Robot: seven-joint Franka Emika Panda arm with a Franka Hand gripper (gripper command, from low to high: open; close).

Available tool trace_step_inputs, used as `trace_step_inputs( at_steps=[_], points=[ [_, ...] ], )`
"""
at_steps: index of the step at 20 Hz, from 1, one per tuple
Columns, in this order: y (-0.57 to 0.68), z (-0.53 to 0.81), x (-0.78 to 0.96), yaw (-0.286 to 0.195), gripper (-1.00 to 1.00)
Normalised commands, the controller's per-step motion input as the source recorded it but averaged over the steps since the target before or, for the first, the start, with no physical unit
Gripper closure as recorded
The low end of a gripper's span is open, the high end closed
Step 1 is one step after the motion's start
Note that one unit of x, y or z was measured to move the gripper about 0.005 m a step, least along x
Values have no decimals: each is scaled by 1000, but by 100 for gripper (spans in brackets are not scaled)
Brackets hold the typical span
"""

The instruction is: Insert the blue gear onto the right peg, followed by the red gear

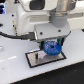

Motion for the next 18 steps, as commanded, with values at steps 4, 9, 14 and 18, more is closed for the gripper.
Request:
trace_step_inputs(
  at_steps=[4,9,14,18],
  points=[
    [-12,78,24,0,100],
    [-90,-109,97,0,100],
    [-86,-242,92,0,100],
    [13,-145,51,0,100]
  ],
)
